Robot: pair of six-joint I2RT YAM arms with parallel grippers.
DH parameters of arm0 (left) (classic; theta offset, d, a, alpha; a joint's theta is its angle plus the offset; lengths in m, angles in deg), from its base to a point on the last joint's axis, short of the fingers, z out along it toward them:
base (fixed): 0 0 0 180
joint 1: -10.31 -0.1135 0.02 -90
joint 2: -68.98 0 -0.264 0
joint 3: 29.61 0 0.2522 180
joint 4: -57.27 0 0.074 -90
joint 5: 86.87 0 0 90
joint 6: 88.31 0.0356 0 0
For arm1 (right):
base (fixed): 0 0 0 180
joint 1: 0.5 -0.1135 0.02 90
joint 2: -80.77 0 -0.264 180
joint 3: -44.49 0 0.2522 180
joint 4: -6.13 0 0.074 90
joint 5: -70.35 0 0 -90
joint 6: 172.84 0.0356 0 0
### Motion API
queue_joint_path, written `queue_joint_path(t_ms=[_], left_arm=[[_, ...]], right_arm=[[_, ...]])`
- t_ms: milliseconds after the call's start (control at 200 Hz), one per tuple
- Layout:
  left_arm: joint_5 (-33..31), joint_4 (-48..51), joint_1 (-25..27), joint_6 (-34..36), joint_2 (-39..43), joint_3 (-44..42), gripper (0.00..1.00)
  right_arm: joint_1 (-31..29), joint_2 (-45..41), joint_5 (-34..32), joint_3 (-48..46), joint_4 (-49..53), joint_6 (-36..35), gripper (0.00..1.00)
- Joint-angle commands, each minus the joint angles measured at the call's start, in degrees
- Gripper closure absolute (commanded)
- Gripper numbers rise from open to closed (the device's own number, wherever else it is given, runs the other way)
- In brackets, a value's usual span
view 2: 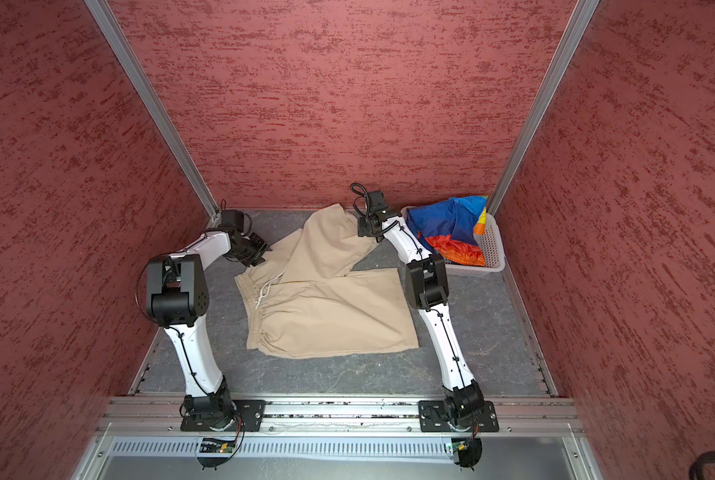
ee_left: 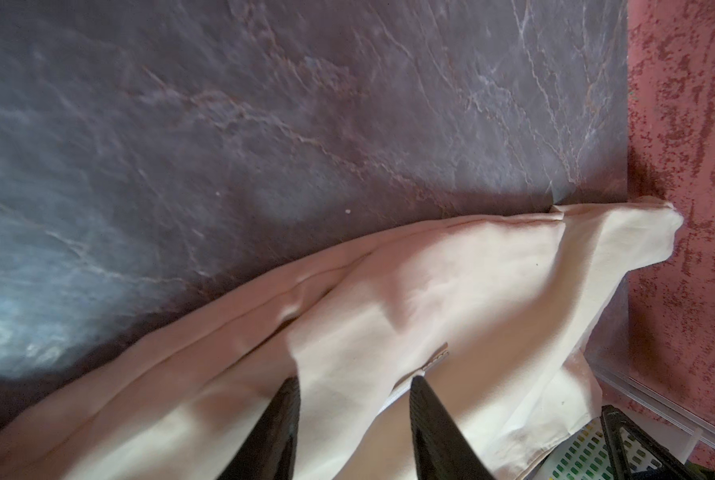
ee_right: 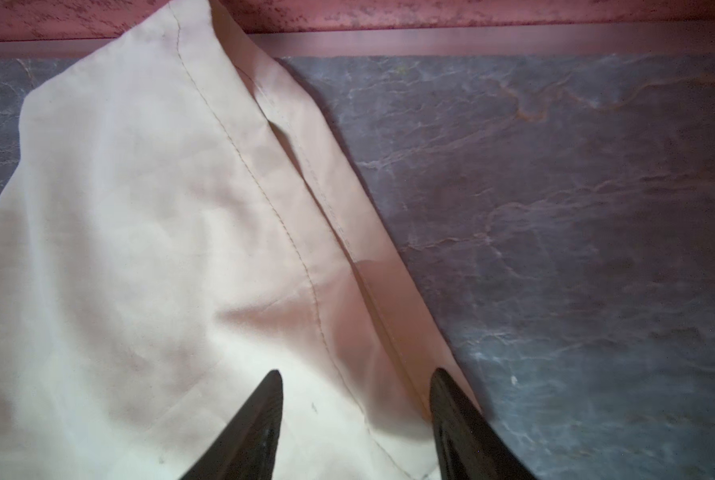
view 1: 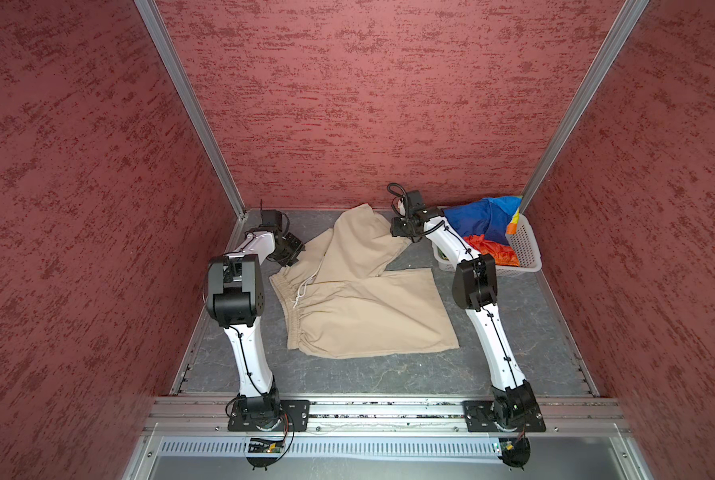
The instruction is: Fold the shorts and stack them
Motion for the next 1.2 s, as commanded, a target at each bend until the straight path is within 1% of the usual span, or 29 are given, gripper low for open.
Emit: queue_joint_path(t_ms=[0,75,95,140,180,230,316,356,376,441,466,546,631,786,977,1007,1102,1197], left_arm=[[-1.6,-1.5,0.2,0.4,-1.5,0.5,0.55],[-1.7,-1.9,0.2,0.4,-1.8,0.3,0.55],[-1.7,-1.9,0.1,0.4,-2.0,0.4,0.55],[-1.7,-1.9,0.0,0.4,-2.3,0.5,0.55],[-1.7,-1.9,0.0,0.4,-2.6,0.6,0.55],[-1.7,-1.9,0.0,0.3,-2.7,0.5,0.56],[-1.7,-2.0,0.0,0.4,-2.7,0.4,0.56],[-1.7,-2.0,0.0,0.5,-2.7,0.4,0.56],[-1.7,-2.0,0.0,0.5,-2.7,0.4,0.56],[-1.7,-1.9,-0.1,0.7,-2.7,0.4,0.56],[-1.8,-1.9,-0.1,0.7,-2.7,0.4,0.56],[-1.9,-1.7,-0.4,1.2,-2.9,0.5,0.56],[-2.6,-1.2,-0.9,1.7,-3.3,0.4,0.58],[-3.2,-0.7,-2.0,2.6,-3.8,-0.2,0.60],[-3.8,-0.6,-3.2,3.6,-4.4,-1.6,0.61],[-3.8,-0.7,-3.3,3.8,-4.5,-1.8,0.61],[-3.4,-0.7,-3.6,3.9,-4.7,-1.8,0.61],[-1.7,-0.8,-3.4,3.7,-4.1,-1.0,0.61]], right_arm=[[0.0,1.5,1.1,-1.2,-0.8,0.0,0.46],[0.0,1.5,1.3,-1.6,-1.1,0.2,0.49],[-0.1,1.5,1.4,-1.7,-1.2,0.3,0.51],[0.0,1.5,1.4,-2.1,-1.4,0.4,0.59],[0.0,1.5,1.4,-2.6,-1.5,0.3,0.63],[0.0,1.5,0.7,-3.1,-1.5,0.3,0.62],[-0.1,1.3,-0.9,-3.9,-1.4,-0.1,0.48],[0.1,1.3,-1.3,-4.2,-1.4,-0.2,0.48],[0.0,1.2,-1.5,-4.3,-1.4,-0.3,0.51],[0.1,1.2,-2.6,-4.6,-1.2,0.1,0.74],[0.1,0.9,-2.9,-5.0,-1.3,0.2,0.81],[0.1,-0.9,-4.2,-7.6,-2.2,1.0,0.92],[0.1,-4.6,-5.6,-13.0,-4.5,1.5,1.00],[0.1,-14.7,-8.5,-28.5,-11.4,3.3,1.00],[0.0,-25.9,-9.3,-47.5,-20.0,7.2,1.00],[0.1,-26.9,-9.3,-49.8,-21.1,7.8,0.99],[0.1,-28.3,-9.8,-53.8,-22.6,8.4,0.93],[0.1,-28.7,-9.3,-53.8,-22.3,8.2,0.89]])
